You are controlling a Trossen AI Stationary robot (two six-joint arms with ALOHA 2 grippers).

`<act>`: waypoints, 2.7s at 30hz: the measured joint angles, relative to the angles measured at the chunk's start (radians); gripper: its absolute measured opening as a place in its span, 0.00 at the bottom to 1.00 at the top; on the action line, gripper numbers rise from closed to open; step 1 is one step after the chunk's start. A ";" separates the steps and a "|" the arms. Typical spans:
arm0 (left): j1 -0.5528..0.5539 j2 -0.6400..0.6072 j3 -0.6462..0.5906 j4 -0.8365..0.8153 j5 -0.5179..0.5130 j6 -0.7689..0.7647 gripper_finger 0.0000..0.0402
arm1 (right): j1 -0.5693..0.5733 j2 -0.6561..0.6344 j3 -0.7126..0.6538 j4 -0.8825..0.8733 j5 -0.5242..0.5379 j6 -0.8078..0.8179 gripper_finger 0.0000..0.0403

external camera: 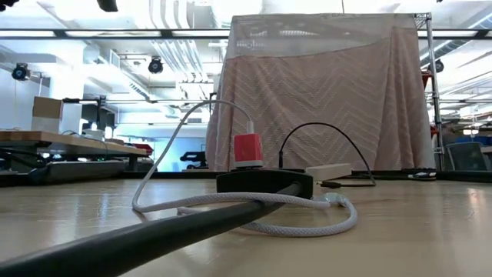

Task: Insert USB
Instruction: Insert the pink charger adapter into the white outlet extension

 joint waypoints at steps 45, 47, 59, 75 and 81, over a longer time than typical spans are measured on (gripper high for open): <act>0.099 0.027 0.132 -0.521 0.313 -0.293 0.45 | -0.082 -0.006 0.276 -0.433 0.257 -1.025 0.58; 0.105 0.039 0.143 -0.517 0.311 -0.293 0.45 | -0.087 -0.006 0.276 -0.435 0.258 -1.004 0.57; 0.119 0.101 0.186 -0.449 0.298 -0.273 0.45 | -0.094 -0.007 0.275 -0.368 0.294 -1.060 0.30; 0.120 0.109 0.141 -0.269 0.293 -0.007 0.58 | -0.083 -0.006 0.274 -0.301 0.307 -0.708 0.26; 0.098 0.109 0.131 -0.252 0.326 0.055 0.61 | -0.075 -0.006 0.274 -0.321 0.275 -0.596 0.26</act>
